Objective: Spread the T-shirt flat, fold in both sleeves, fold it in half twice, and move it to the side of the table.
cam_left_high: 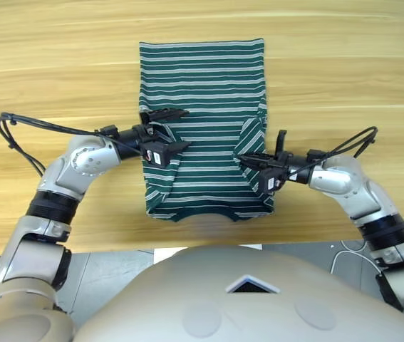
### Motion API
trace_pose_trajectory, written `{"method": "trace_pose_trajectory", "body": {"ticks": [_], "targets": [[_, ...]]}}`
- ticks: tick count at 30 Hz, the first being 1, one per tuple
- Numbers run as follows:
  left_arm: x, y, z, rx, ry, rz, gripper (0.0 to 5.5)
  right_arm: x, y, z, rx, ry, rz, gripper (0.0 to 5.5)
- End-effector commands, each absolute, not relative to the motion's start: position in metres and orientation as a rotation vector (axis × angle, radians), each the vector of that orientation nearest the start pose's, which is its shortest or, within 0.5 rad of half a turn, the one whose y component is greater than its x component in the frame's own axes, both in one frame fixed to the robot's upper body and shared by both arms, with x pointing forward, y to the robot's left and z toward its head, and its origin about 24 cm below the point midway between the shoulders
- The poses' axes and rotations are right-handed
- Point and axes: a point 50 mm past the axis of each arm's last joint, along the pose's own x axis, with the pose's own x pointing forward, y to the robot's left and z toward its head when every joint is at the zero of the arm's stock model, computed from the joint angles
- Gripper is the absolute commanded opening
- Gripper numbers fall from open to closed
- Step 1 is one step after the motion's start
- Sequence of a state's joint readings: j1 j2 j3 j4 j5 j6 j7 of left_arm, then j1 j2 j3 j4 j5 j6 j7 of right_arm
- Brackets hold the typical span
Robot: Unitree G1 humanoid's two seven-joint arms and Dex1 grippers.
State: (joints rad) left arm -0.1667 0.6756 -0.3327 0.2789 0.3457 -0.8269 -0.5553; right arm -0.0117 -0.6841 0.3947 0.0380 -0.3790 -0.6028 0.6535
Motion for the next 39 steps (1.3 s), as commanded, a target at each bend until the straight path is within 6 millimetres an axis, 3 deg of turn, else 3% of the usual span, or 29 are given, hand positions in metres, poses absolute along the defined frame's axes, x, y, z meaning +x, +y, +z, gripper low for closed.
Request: {"method": "trace_pose_trajectory", "body": {"ticks": [1,6,13,17,21,24,27,29,32,39], "targets": [[0.233,0.174,0.049,1.062,-0.317,-1.156,3.83,0.2,-0.152,0.03,-1.069,-0.134,1.296,0.38],[0.233,0.173,0.048,1.057,-0.32,-1.155,3.83,0.205,-0.148,0.036,-1.011,-0.163,1.251,1.37],[0.23,0.171,0.052,1.008,-0.344,-1.157,3.83,0.211,-0.147,0.062,-0.867,-0.253,1.169,2.46],[0.22,0.175,0.06,0.937,-0.354,-1.194,3.83,0.213,-0.173,0.095,-0.832,-0.315,1.068,3.15],[0.206,0.198,0.072,0.955,-0.28,-1.257,3.83,0.206,-0.216,0.106,-0.996,-0.194,1.03,3.89],[0.193,0.222,0.077,1.014,-0.147,-1.312,4.08,0.189,-0.241,0.102,-1.103,-0.028,1.096,4.32],[0.175,0.238,0.077,1.025,-0.022,-1.371,4.51,0.163,-0.252,0.086,-1.167,0.125,1.24,4.77],[0.16,0.244,0.078,1.012,0.038,-1.417,4.8,0.144,-0.251,0.077,-1.168,0.178,1.339,5.05],[0.144,0.245,0.081,0.977,0.022,-1.466,4.8,0.129,-0.245,0.065,-1.13,0.189,1.416,5.05],[0.144,0.245,0.054,1.035,0.154,-1.519,4.8,0.119,-0.225,0.044,-1.057,0.164,1.518,5.05]]}}
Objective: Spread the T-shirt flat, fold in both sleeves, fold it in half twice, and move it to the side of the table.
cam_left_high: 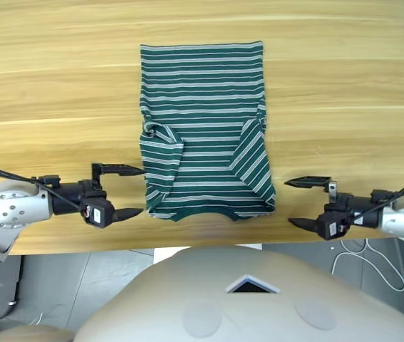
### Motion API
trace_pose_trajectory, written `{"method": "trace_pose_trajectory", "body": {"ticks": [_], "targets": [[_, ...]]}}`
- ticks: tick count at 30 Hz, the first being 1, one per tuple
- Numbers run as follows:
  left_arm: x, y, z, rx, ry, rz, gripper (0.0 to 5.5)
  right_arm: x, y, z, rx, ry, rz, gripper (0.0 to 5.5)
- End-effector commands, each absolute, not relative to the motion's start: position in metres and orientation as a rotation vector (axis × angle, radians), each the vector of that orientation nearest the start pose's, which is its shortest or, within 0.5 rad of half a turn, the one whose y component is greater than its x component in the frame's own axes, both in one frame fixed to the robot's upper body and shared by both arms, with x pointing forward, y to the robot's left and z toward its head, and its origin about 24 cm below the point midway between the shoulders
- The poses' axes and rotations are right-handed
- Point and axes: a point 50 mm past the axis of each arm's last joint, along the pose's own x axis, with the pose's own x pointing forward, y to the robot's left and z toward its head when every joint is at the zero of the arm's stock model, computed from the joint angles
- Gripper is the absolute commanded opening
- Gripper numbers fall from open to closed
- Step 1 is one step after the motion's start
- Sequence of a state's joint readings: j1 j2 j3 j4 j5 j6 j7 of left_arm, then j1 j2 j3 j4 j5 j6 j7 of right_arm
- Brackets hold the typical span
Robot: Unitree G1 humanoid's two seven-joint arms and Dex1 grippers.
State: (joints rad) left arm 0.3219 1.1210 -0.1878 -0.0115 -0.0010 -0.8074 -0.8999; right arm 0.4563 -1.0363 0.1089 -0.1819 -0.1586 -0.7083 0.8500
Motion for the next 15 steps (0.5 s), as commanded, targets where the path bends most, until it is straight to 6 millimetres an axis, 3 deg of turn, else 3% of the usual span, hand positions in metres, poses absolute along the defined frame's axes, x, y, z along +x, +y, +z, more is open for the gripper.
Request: {"method": "trace_pose_trajectory", "body": {"ticks": [1,6,15], "targets": [[0.146,0.242,0.05,1.042,0.152,-1.521,4.8,0.121,-0.224,0.042,-1.059,0.161,1.513,5.05],[0.153,0.235,0.042,1.071,0.13,-1.534,4.8,0.125,-0.221,0.039,-1.059,0.142,1.508,5.05],[0.146,0.227,0.036,1.035,0.109,-1.623,4.84,0.129,-0.219,0.034,-1.057,0.145,1.492,3.55]]}}
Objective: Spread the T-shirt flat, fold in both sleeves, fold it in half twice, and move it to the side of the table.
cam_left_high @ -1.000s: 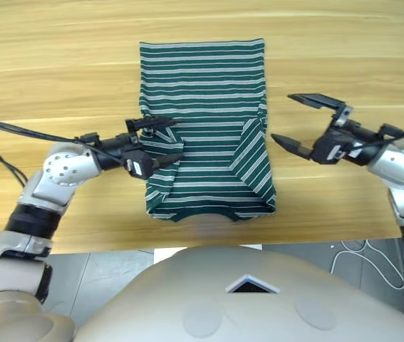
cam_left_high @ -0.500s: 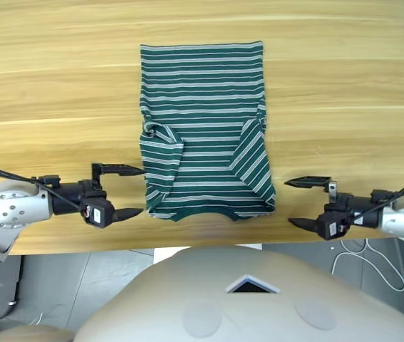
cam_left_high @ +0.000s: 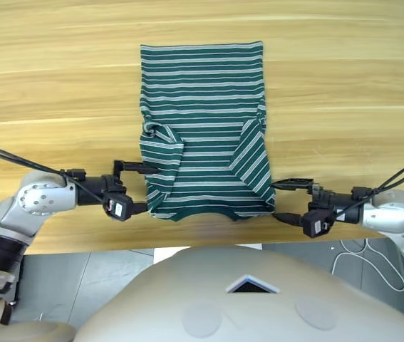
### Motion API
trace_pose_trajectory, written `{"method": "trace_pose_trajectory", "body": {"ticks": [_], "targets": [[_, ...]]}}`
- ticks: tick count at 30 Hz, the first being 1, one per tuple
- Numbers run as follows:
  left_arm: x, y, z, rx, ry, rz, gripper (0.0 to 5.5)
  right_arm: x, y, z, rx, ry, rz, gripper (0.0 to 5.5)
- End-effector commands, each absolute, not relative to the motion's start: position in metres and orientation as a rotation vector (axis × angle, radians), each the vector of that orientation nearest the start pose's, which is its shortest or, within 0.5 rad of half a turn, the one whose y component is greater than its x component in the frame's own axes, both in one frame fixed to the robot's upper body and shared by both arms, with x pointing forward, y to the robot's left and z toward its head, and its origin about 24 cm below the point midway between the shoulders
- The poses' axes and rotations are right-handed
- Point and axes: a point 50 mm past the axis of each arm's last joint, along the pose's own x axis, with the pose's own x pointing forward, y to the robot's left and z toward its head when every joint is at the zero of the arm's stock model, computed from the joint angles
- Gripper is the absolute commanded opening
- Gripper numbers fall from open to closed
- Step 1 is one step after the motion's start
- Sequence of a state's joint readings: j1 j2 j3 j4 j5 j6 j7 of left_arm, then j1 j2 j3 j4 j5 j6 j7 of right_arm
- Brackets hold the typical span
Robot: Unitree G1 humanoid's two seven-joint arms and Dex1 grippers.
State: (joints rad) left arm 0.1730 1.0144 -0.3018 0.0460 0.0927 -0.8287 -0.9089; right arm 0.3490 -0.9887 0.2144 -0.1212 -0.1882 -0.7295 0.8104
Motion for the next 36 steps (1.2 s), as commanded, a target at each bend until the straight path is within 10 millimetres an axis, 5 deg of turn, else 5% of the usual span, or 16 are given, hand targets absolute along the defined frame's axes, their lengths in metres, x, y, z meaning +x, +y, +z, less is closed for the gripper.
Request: {"method": "trace_pose_trajectory", "body": {"ticks": [1,14,20,36], "targets": [[0.145,0.227,0.036,1.033,0.109,-1.627,4.84,0.13,-0.219,0.033,-1.058,0.147,1.49,3.42],[0.148,0.231,0.037,1.045,0.121,-1.619,4.84,0.136,-0.211,0.03,-1.043,0.122,1.464,1.12],[0.146,0.229,0.038,1.031,0.118,-1.636,3.82,0.137,-0.209,0.03,-1.042,0.118,1.467,0.05],[0.148,0.226,0.041,1.014,0.116,-1.637,1.13,0.139,-0.208,0.03,-1.044,0.114,1.462,0.0]]}}
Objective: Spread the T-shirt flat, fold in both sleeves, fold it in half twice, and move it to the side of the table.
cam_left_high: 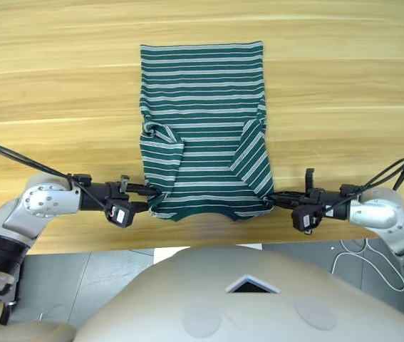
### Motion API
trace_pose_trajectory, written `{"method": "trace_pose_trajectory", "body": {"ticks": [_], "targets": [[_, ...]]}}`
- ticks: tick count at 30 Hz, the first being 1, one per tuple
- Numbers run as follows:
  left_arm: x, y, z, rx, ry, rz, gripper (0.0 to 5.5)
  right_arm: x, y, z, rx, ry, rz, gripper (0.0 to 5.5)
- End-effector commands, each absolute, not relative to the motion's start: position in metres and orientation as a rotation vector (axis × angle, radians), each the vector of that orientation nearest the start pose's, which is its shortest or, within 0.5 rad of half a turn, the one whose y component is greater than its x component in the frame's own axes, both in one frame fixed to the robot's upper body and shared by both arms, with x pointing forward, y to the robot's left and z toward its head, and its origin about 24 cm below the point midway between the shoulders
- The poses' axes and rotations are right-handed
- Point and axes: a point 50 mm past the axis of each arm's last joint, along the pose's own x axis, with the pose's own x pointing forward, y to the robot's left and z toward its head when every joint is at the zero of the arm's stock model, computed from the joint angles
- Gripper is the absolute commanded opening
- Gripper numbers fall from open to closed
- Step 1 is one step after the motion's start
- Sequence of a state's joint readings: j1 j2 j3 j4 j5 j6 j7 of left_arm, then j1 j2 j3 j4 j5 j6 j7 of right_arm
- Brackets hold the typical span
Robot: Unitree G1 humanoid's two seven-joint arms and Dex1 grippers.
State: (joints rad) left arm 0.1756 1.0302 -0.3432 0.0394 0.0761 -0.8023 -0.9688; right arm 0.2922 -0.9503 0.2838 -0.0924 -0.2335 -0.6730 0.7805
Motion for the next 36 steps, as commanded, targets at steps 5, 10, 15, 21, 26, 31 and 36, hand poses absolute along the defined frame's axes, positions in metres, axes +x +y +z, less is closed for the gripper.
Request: {"method": "trace_pose_trajectory", "body": {"ticks": [5,10,15,21,26,31,36], "targets": [[0.148,0.226,0.042,1.009,0.111,-1.64,0.27,0.139,-0.208,0.031,-1.045,0.113,1.463,0.0],[0.147,0.223,0.046,0.987,0.084,-1.651,0.02,0.139,-0.209,0.033,-1.049,0.104,1.463,0.0],[0.149,0.218,0.054,0.945,0.023,-1.618,0.02,0.138,-0.211,0.044,-1.029,0.071,1.444,0.0],[0.139,0.217,0.076,0.789,-0.105,-1.636,0.02,0.125,-0.216,0.074,-0.955,-0.036,1.455,0.0],[0.131,0.22,0.09,0.67,-0.205,-1.62,0.02,0.109,-0.217,0.093,-0.882,-0.131,1.456,0.0],[0.126,0.224,0.094,0.602,-0.235,-1.592,0.02,0.104,-0.22,0.103,-0.85,-0.179,1.44,0.0],[0.15,0.233,0.077,0.584,-0.182,-1.461,0.02,0.117,-0.216,0.094,-0.848,-0.168,1.411,0.0]]}}
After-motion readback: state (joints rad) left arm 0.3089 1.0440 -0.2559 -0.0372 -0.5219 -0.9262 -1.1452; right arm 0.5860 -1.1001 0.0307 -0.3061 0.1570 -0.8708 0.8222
